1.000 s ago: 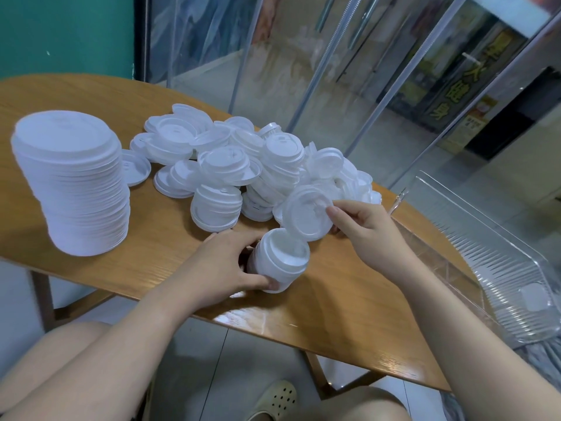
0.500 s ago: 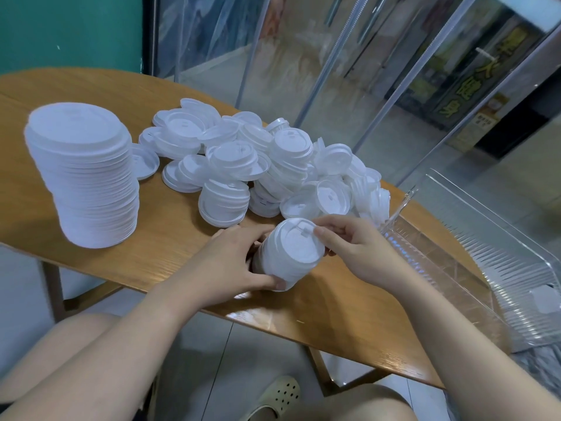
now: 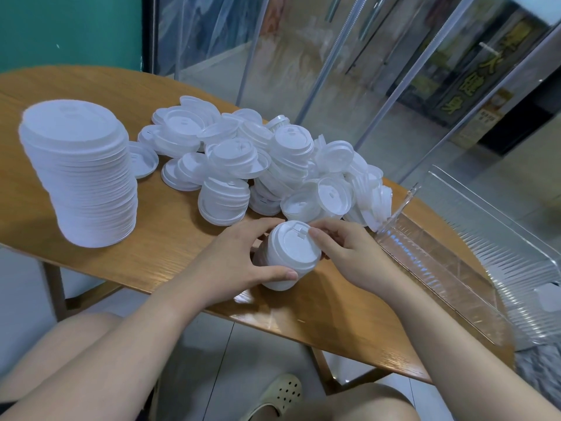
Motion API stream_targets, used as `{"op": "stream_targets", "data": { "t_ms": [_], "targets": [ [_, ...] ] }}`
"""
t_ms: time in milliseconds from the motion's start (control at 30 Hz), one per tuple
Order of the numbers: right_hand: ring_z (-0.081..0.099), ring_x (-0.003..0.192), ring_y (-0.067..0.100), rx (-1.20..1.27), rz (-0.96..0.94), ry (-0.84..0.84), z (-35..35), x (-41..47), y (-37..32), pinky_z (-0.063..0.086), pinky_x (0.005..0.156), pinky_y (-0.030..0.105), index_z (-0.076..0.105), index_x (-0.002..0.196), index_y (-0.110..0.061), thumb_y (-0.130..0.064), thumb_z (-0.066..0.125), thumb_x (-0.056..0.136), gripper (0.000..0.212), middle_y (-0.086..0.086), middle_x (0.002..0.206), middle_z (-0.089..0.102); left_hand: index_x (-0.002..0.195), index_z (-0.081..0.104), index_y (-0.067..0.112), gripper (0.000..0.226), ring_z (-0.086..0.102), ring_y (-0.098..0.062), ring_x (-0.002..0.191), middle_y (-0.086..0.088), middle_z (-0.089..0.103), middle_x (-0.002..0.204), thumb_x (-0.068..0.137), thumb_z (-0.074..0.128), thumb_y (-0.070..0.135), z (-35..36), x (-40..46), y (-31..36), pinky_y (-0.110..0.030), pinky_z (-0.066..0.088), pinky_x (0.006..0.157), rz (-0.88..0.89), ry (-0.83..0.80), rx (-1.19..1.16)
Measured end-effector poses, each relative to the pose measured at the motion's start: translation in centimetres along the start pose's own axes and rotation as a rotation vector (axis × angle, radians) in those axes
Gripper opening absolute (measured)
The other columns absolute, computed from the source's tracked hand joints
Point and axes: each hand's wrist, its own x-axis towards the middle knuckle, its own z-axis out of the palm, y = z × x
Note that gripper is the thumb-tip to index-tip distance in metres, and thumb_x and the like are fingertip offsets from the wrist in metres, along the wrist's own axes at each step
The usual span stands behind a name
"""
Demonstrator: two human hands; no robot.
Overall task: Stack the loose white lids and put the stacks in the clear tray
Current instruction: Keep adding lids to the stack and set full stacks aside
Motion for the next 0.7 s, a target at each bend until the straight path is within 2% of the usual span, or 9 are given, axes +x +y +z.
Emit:
{"op": "stream_targets", "data": {
  "t_ms": [167,267,333,400,433,467,533,600,700],
  "targets": [
    [0.060,0.070,0.006,-0.007,0.000,0.006,0.4,0.1,0.2,0.047,0.069,0.026,0.074,0.101,-0.020,-0.030,0.053,0.107,0.025,0.005,0.080,0.069,0.136,0.057,0.047,0.073,0.058,0.003,0.120,0.028,0.065,0.124,0.070,0.087,0.058,0.1,0.0,0.1,-0.032,0.054,0.098,-0.004,0.004,-0.027],
    [0.060,0.071,0.018,-0.024,-0.038,0.048,0.4,0.4,0.7,0.048,0.068,0.038,0.074,0.095,-0.024,-0.035,0.054,0.107,0.025,0.006,0.077,0.066,0.136,0.055,0.047,0.074,0.058,0.004,0.118,0.029,0.064,0.124,0.071,0.086,0.060,0.1,0.0,0.0,-0.030,0.054,0.098,-0.011,0.008,-0.011],
    [0.056,0.070,0.014,-0.075,-0.114,0.212,0.0,0.8,1.4,0.045,0.064,0.033,0.073,0.092,-0.024,-0.033,0.061,0.104,0.020,0.000,0.076,0.063,0.136,0.055,0.046,0.075,0.058,0.004,0.117,0.028,0.063,0.124,0.070,0.085,0.063,0.1,0.0,-0.1,-0.030,0.054,0.098,-0.012,0.012,0.001],
    [0.056,0.076,0.010,-0.206,-0.195,0.419,-0.5,1.5,2.2,0.044,0.070,0.023,0.074,0.100,-0.019,-0.028,0.071,0.097,0.010,-0.005,0.089,0.061,0.135,0.054,0.047,0.075,0.058,0.004,0.115,0.029,0.062,0.123,0.068,0.084,0.066,0.2,0.0,0.0,-0.029,0.053,0.097,-0.022,0.022,0.016],
    [0.056,0.079,0.010,-0.305,-0.217,0.496,-0.7,1.9,2.6,0.043,0.072,0.021,0.074,0.105,-0.017,-0.026,0.076,0.093,0.015,-0.004,0.095,0.060,0.134,0.053,0.048,0.075,0.057,0.004,0.115,0.029,0.061,0.123,0.068,0.083,0.068,0.2,0.0,0.0,-0.028,0.053,0.096,-0.026,0.026,0.029],
    [0.056,0.081,0.009,-0.410,-0.230,0.542,-0.9,2.5,3.2,0.043,0.074,0.022,0.074,0.108,-0.015,-0.025,0.080,0.089,0.023,-0.002,0.099,0.059,0.133,0.052,0.048,0.075,0.057,0.004,0.114,0.030,0.060,0.122,0.067,0.081,0.069,0.3,0.1,0.0,-0.028,0.053,0.096,-0.028,0.027,0.043],
    [0.059,0.089,0.022,-0.583,-0.245,0.566,-0.9,3.7,4.2,0.047,0.076,0.032,0.075,0.110,-0.012,-0.025,0.085,0.084,0.031,0.005,0.102,0.061,0.132,0.052,0.048,0.075,0.056,0.004,0.114,0.030,0.060,0.121,0.067,0.078,0.072,0.3,0.1,0.1,-0.030,0.053,0.096,-0.022,0.029,0.067],
    [0.061,0.091,0.031,-0.655,-0.264,0.562,-0.9,4.5,4.7,0.052,0.077,0.042,0.078,0.103,-0.011,-0.021,0.086,0.082,0.024,0.007,0.101,0.064,0.134,0.050,0.049,0.075,0.055,0.004,0.116,0.030,0.058,0.123,0.067,0.076,0.073,0.3,0.1,0.2,-0.030,0.052,0.097,-0.017,0.029,0.084],
    [0.062,0.092,0.032,-0.659,-0.254,0.536,-1.2,4.9,5.1,0.050,0.078,0.045,0.081,0.094,-0.011,-0.015,0.082,0.086,0.008,0.006,0.098,0.067,0.142,0.043,0.052,0.082,0.052,0.004,0.118,0.029,0.055,0.131,0.070,0.079,0.069,0.2,-0.1,0.3,-0.024,0.049,0.100,-0.023,0.030,0.096]
  ]
}}
